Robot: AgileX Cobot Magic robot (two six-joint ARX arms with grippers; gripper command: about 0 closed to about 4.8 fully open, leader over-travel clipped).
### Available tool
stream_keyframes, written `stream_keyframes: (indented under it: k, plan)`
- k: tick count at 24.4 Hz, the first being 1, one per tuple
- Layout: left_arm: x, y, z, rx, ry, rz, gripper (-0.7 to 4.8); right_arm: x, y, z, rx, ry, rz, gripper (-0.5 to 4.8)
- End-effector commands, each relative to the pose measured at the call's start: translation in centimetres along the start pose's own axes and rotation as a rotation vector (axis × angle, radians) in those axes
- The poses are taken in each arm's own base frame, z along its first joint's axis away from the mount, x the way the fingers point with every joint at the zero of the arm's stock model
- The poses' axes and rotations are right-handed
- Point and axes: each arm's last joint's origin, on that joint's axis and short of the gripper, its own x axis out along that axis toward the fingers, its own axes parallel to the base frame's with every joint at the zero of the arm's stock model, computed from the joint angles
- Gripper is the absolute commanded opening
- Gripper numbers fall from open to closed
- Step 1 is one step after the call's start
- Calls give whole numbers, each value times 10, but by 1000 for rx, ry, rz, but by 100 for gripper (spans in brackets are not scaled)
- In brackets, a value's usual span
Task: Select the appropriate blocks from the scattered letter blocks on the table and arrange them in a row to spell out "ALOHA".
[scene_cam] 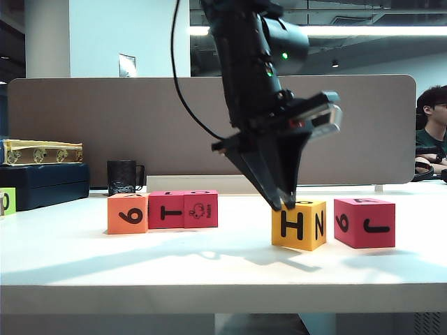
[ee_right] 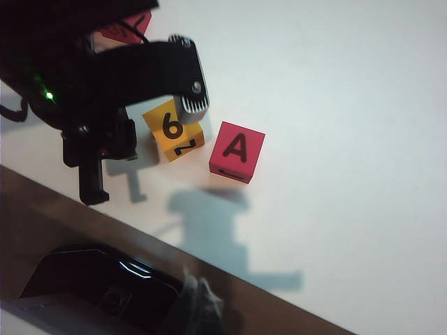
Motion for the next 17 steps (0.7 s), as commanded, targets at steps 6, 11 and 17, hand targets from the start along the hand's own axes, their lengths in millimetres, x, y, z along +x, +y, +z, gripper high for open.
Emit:
stream_keyframes:
  k: [6,11,17]
  plan:
    - [12,-12,11,57,-63,0,47,-1,0,1,0,-16,1,-7]
    - [13,-12,17,73,-123,29,20,-1,0,1,-1,-16,1,-7]
    - [13,-8,21,71,-149,155,15,-1,0,1,-1,-16,1,-7]
